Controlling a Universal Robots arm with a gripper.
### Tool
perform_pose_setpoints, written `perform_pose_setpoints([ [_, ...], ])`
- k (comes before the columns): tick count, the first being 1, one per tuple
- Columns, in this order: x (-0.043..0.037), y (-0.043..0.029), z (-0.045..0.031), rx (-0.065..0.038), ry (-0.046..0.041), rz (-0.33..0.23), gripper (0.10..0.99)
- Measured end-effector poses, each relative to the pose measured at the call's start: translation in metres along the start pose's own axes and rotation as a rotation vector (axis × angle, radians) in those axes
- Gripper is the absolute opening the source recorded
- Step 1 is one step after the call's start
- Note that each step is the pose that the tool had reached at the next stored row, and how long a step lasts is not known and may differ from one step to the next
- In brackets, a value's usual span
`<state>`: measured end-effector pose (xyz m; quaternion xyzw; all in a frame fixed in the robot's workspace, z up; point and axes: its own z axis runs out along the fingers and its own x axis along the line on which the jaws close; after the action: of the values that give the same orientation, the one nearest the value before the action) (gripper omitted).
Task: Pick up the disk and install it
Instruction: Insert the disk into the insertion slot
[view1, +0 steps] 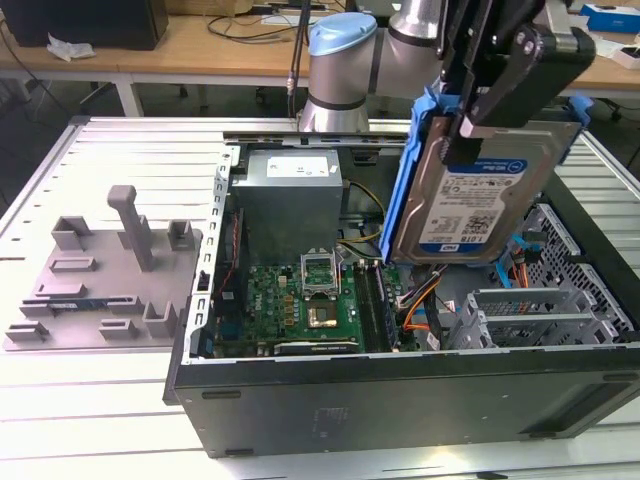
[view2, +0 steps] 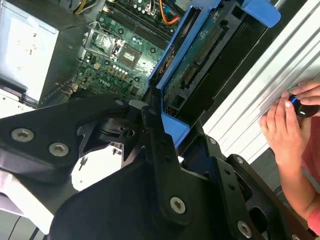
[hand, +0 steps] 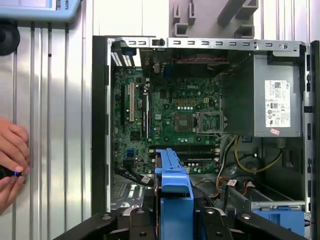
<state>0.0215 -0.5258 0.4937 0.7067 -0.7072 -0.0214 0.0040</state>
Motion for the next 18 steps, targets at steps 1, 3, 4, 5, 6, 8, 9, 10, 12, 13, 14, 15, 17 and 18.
perform_pose_setpoints([
  [1,0.0008,-0.0018,-0.0001,0.000,0.0001,0.000,0.365],
  [3,0.0033,-0.0075,-0.0001,0.000,0.0001,0.000,0.365],
  [4,0.0047,-0.0107,-0.0002,0.000,0.0002,0.000,0.365],
  [5,0.0066,-0.0146,0.0000,0.000,0.0001,0.000,0.365],
  [6,0.0080,-0.0173,0.0000,0.000,0.0001,0.000,0.365],
  [8,0.0095,-0.0205,0.0000,0.000,0.0001,0.000,0.365],
  [9,0.0106,-0.0232,0.0000,0.000,0.0001,0.000,0.365],
  [10,0.0115,-0.0253,0.0001,0.000,0.0000,0.000,0.365],
  [12,0.0130,-0.0303,0.0001,0.000,0.0001,0.000,0.365],
  [13,0.0137,-0.0328,0.0001,0.000,0.0001,0.000,0.365],
  [14,0.0145,-0.0353,0.0002,0.000,0.0000,0.000,0.365],
  [15,0.0156,-0.0403,0.0002,0.000,0.0001,0.000,0.365],
  [17,0.0164,-0.0479,0.0003,0.000,0.0001,0.000,0.365],
  [18,0.0166,-0.0502,0.0004,0.000,0.0000,0.000,0.365],
])
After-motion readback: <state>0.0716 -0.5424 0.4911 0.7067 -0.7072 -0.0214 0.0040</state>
